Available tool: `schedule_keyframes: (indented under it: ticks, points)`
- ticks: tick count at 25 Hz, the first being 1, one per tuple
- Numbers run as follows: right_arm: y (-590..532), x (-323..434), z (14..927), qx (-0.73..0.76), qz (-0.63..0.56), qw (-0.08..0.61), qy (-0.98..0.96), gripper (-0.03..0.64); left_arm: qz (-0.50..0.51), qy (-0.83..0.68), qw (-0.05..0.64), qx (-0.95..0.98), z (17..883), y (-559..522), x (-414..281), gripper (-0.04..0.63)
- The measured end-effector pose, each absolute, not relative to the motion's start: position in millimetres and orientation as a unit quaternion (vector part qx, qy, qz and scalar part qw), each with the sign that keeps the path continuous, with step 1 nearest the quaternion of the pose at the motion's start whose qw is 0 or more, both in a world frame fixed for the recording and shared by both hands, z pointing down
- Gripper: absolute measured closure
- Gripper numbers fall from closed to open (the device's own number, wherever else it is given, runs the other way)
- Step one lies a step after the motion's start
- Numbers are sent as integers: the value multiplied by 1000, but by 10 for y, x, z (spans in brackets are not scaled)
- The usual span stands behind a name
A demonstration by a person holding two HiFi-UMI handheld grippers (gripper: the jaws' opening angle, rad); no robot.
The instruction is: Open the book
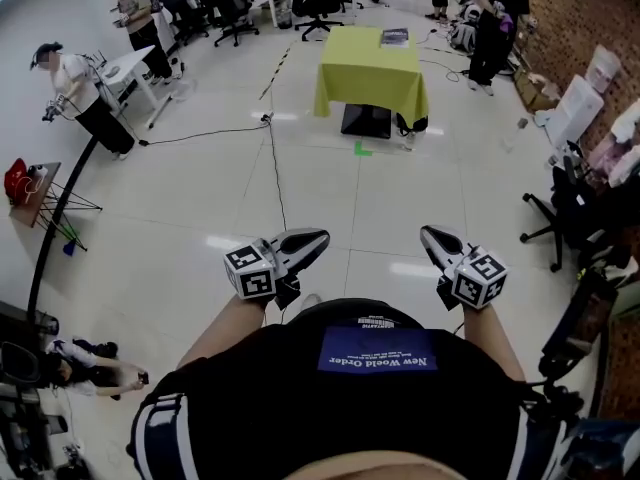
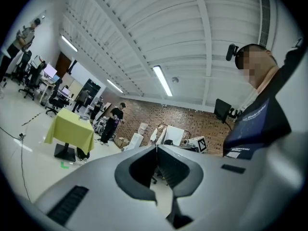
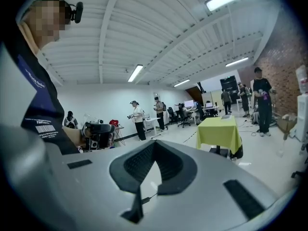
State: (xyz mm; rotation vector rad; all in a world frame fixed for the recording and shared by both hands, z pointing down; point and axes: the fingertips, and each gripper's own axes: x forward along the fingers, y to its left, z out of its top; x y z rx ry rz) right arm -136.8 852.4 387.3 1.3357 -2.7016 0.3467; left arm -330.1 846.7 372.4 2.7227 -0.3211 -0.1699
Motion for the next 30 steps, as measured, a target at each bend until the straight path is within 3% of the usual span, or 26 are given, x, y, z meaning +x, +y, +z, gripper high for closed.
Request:
schedule_keyframes:
  ticks: [16, 23, 30]
  points:
    - [6374, -2279, 3527, 486, 100, 63, -866, 630, -57, -58, 197, 977, 3681, 6025, -4136, 588]
    - [5710, -1972, 3662, 483, 119, 69, -865, 630, -56, -68, 215, 973, 3824, 5401, -3920, 588]
    - [4562, -1332, 3627, 423, 104, 63, -898, 630, -57, -123, 202, 970, 3675, 4466, -3202, 588]
